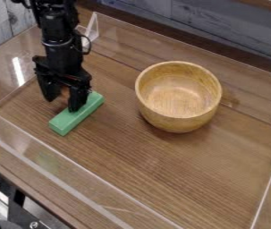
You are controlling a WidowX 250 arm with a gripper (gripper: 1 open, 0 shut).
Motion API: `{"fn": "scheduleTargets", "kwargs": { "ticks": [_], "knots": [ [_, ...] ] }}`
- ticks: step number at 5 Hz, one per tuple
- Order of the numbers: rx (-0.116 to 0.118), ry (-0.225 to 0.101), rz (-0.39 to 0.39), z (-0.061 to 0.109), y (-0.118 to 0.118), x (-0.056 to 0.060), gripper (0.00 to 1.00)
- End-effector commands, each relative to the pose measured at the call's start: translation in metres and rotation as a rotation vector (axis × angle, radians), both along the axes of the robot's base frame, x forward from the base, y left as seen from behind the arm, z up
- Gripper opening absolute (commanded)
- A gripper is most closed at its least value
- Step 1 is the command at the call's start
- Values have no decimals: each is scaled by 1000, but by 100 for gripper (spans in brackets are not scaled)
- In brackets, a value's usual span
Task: Put the green block in the brown bowl
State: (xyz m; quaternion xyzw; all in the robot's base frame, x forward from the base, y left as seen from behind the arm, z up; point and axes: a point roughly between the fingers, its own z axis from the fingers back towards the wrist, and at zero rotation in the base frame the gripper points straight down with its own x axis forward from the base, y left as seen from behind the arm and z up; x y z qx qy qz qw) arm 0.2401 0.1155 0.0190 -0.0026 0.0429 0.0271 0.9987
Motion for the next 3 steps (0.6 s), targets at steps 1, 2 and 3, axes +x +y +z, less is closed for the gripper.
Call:
{"fn": "scheduleTargets", "kwargs": {
  "ticks": [1, 2, 3],
  "knots": [
    [-43, 94, -15, -20, -26, -20, 100],
    [-47, 104, 1, -19, -30, -20, 100],
    [-53, 115, 42, -19, -36, -20, 100]
  ]
}}
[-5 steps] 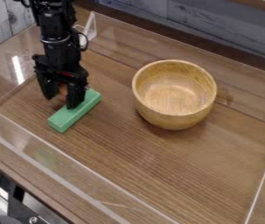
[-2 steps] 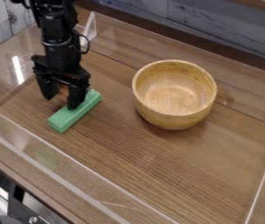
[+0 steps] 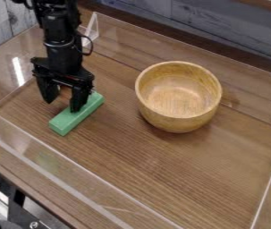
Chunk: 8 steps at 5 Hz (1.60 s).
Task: Put the green block in the brown bowl
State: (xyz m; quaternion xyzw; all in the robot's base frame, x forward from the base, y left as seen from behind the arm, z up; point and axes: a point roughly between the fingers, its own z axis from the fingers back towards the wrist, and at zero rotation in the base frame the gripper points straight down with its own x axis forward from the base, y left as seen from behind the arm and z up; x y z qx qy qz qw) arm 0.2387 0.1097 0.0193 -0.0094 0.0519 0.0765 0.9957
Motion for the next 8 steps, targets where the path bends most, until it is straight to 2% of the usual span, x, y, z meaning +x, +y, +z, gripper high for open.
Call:
{"fn": "scheduleTargets", "kwargs": {
  "ticks": [1, 2, 3, 4, 6, 7, 8],
  "knots": [
    [-55, 104, -17, -19, -37, -18, 100],
    [-59, 113, 25, -7, -42, -18, 100],
    [-62, 110, 52, 1, -38, -21, 0],
    [-66, 99, 70, 8, -34, -23, 0],
    [-74, 60, -6, 25, -28, -23, 0],
    [-76, 29, -10, 59, -32, -15, 0],
    [-89, -21, -67, 104, -49, 4, 0]
  ]
}}
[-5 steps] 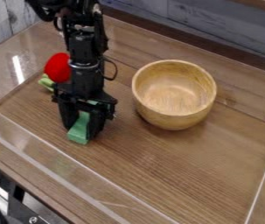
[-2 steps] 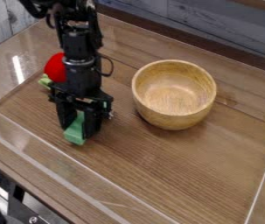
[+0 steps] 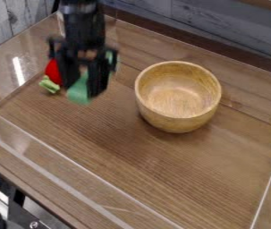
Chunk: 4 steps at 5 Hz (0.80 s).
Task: Put the green block in the brown bowl
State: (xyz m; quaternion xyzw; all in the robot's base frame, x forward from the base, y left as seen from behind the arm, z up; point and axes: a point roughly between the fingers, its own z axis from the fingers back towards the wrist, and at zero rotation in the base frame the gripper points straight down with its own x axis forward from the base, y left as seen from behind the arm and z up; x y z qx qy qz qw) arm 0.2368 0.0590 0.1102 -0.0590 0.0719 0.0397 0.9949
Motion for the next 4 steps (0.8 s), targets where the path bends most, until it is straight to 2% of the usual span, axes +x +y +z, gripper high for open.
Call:
{"fn": "scheduleTargets", "kwargs": {
  "ticks": [1, 4],
  "knots": [
    [-2, -77, -107, 29, -29, 26, 0],
    [-41, -96, -266, -2, -84, 57, 0]
  ]
}}
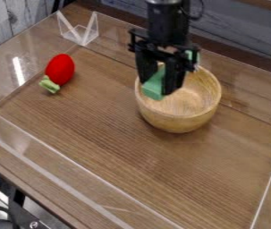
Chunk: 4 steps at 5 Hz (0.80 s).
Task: Put the green block in the brown bowl
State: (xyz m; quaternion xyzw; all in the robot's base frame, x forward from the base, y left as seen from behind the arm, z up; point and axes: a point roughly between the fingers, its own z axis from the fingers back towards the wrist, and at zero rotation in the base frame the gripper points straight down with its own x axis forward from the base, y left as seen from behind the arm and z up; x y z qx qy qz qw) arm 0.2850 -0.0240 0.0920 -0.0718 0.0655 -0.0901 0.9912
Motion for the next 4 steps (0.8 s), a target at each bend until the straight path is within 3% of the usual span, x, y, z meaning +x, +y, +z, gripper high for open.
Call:
{"fn": "scheduleTargets", "kwargs": {
  "ticks": [1, 2, 4],
  "knots": [
    [-13, -81, 33, 13, -11, 9, 0],
    [-15, -96, 76, 10, -14, 9, 0],
    [-29, -119, 112, -5, -31, 33, 0]
  ]
}}
